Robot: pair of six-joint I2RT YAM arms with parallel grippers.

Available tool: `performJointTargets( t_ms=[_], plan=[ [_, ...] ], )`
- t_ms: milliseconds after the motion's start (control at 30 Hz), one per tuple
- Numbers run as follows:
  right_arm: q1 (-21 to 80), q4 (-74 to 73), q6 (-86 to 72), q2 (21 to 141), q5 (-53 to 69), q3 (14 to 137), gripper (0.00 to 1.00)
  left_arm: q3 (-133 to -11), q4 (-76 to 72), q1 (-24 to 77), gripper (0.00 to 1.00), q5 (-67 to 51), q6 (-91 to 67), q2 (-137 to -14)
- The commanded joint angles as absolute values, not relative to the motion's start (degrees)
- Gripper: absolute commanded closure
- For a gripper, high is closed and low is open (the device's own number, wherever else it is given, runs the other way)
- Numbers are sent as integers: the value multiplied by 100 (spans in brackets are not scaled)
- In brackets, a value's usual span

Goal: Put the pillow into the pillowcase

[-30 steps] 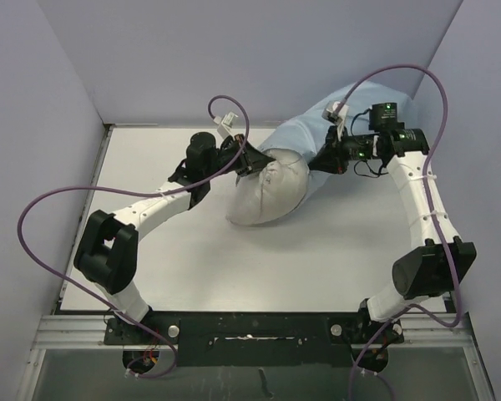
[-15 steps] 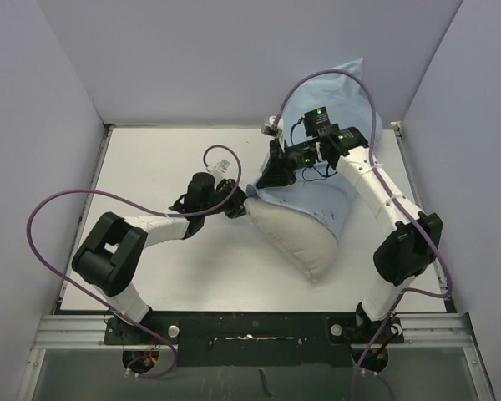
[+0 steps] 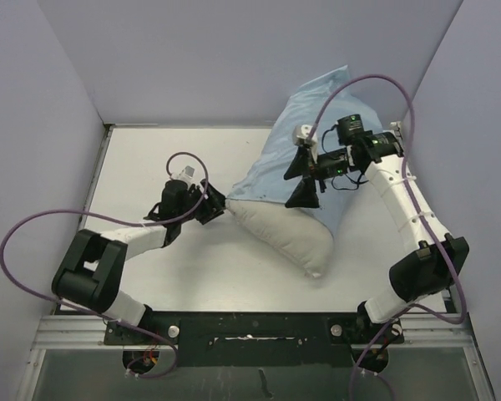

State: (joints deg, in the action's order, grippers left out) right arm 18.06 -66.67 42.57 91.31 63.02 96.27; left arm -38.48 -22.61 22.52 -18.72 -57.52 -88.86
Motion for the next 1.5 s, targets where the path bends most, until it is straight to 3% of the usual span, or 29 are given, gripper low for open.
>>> performJointTargets(
  t_ms=[0,167,333,467,533,600,667,767,833,967,1100,1200,1467],
  plan=[
    [1196,-6530,4427,8794,6297,9102,2,-3388,-1771,1861,34,-1942,-5180,-7679],
    [1340,-6268,4264,8764,5214,8835,1,-2513,-1464,1505,28,-1939,-5082,-6218],
    [1616,-5861,3946,8843,4258,8595,14,-1998,-2061,1601,31,-2601,-5177,-4905],
    [1870,-5751,3871,8931,3912,8555,23,-1997,-2078,2815,29,-2083,-4625,-4581],
    [1914,-5740,3811,8982,3875,8617,29,-2024,-2121,3691,21,-1221,-4171,-4692],
    [1929,-5734,3734,9016,3835,8695,38,-2066,-2437,4390,15,-498,-3787,-5062],
    [1924,-5741,3674,9019,3843,8769,53,-2173,-2849,4755,13,-112,-3608,-5612],
    [1920,-5741,3565,8996,3983,8799,79,-2650,-3212,4796,13,-68,-3717,-6650],
    [1916,-5739,3498,8948,4158,8769,90,-3011,-3357,4787,15,-123,-3758,-7284],
    [1898,-5810,3399,8852,4757,8823,98,-3732,-3380,4724,31,-314,-3829,-8134],
    [1907,-5985,3401,8831,5763,8991,100,-4009,-3494,4531,68,-316,-3911,-8340],
    [1907,-6096,3490,8846,6295,9079,100,-4101,-3563,4336,86,-244,-3967,-8342],
    [1887,-6821,4090,9013,7488,9703,100,-4308,-3618,4148,98,362,-3628,-8239]
  ],
)
